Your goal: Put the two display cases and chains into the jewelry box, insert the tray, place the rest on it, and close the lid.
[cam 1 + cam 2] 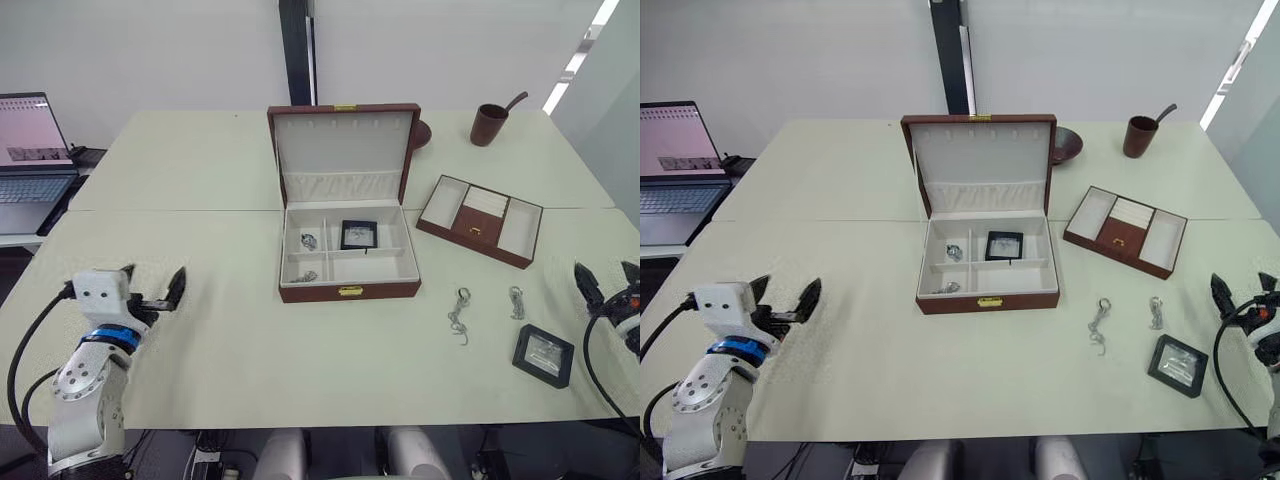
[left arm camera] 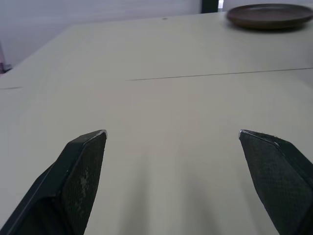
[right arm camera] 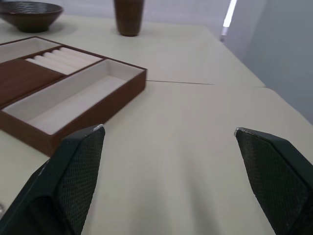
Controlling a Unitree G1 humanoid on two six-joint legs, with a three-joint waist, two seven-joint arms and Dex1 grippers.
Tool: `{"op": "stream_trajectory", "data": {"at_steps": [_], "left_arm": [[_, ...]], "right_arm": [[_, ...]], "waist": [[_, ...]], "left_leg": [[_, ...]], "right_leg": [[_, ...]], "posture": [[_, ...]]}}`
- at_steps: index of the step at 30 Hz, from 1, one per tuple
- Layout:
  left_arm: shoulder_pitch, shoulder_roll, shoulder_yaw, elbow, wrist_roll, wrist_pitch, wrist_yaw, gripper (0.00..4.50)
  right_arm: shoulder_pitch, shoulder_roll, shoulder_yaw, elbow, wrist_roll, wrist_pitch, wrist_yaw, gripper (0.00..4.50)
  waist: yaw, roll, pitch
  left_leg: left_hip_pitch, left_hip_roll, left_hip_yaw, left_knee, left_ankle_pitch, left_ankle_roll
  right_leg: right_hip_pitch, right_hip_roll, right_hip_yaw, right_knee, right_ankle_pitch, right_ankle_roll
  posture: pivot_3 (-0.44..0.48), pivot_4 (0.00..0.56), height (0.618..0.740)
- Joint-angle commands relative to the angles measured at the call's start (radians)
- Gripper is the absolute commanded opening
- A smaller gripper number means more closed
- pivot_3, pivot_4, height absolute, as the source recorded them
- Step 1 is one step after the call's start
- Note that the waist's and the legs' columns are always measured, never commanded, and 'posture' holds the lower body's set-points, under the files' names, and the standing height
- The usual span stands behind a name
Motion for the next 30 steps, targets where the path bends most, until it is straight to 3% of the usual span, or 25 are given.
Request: {"op": "stream_trajectory", "data": {"at_steps": [1,9,13,21,30], "left_arm": [[0.023,0.053,-0.045,-0.078,-0.045,-0.002,-0.137,4.48],[0.138,0.197,-0.174,-0.209,-0.124,0.026,-0.461,4.48],[0.134,0.262,-0.23,-0.234,-0.131,0.002,-0.592,4.48],[0.012,0.318,-0.329,-0.289,-0.147,0.02,-0.726,4.48],[-0.046,0.304,-0.395,-0.275,-0.147,0.015,-0.788,4.48]], "right_arm": [[0.006,-0.07,-0.003,-0.085,0.053,0.046,0.127,4.5],[0.162,-0.209,0.066,-0.302,0.099,0.194,0.422,4.5],[0.22,-0.255,0.095,-0.359,0.057,0.163,0.505,4.5],[0.358,-0.307,0.05,-0.491,0.048,0.204,0.574,4.5],[0.545,-0.314,-0.004,-0.593,-0.042,0.187,0.579,4.5]], "waist": [[0.0,0.0,0.0],[0.001,0.0,0.0],[0.002,0.0,0.0],[0.007,0.0,0.001],[0.002,-0.001,0.001]], "left_leg": [[0.0,0.0,0.0,0.0,0.0,0.0],[0.0,0.001,-0.001,-0.002,0.0,0.0],[0.001,0.001,-0.001,-0.001,0.0,0.0],[0.001,0.0,-0.001,-0.001,0.0,0.001],[0.001,0.0,-0.001,-0.002,0.0,0.001]], "right_leg": [[0.0,0.0,0.0,0.0,0.0,0.0],[0.0,0.0,-0.001,-0.001,-0.001,-0.001],[0.001,0.0,-0.001,-0.001,-0.001,-0.001],[0.001,0.003,-0.001,-0.002,-0.001,-0.001],[0.001,0.004,-0.001,-0.003,-0.001,-0.001]], "posture": [[0.0,0.15,0.74],[0.0,0.15,0.74],[0.0,0.15,0.74],[0.0,0.15,0.74],[0.0,0.15,0.74]]}}
